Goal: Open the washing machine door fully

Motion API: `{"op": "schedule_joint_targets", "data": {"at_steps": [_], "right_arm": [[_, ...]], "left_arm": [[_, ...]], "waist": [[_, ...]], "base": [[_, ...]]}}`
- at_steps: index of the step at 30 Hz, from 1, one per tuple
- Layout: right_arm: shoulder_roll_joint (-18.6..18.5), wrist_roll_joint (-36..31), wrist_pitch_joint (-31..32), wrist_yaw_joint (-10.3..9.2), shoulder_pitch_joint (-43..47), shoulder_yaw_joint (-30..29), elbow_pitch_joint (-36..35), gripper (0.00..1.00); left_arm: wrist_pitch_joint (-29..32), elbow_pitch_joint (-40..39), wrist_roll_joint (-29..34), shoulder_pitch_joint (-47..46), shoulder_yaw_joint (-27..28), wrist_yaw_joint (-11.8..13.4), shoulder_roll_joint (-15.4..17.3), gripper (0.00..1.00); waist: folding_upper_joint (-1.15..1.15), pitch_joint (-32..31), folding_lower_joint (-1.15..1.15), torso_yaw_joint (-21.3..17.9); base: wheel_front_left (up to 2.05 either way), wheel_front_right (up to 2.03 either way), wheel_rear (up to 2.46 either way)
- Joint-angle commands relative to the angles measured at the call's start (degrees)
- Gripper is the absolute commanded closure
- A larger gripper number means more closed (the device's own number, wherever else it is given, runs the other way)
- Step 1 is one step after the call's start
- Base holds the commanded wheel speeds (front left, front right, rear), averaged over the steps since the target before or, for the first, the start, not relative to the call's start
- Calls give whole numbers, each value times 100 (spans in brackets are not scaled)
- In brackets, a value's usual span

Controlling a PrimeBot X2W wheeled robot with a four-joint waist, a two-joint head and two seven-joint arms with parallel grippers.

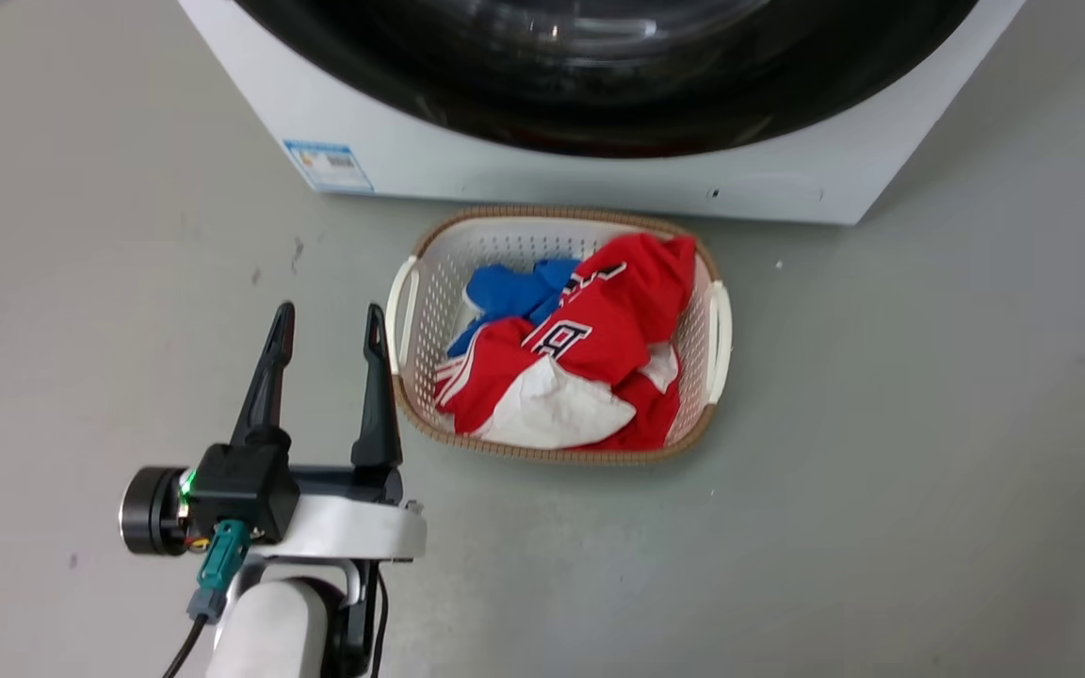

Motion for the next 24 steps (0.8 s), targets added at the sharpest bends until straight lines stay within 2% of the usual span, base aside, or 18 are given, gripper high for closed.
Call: {"op": "schedule_joint_targets", "data": {"at_steps": [1,8,12,24], "right_arm": [[-107,-58,85,2,-256,64,79,100],[-644,-440,617,2,-1531,671,764,100],[-826,-725,1005,2,-2135,1146,1093,100],[-788,-1332,1825,2,-3040,2092,1575,100]], "left_arm": [[-16,-42,7,-131,-23,20,-2,0],[-15,-137,-75,-430,-153,61,-2,0],[-16,-183,-123,-545,-237,118,-2,0],[-15,-201,-235,-673,-388,218,-2,0]], "waist": [[0,362,-1,108],[0,861,-1,281],[0,1078,-1,366],[0,1335,-1,521]], "base": [[0,0,0],[0,0,0],[0,0,0],[0,0,0]]}}
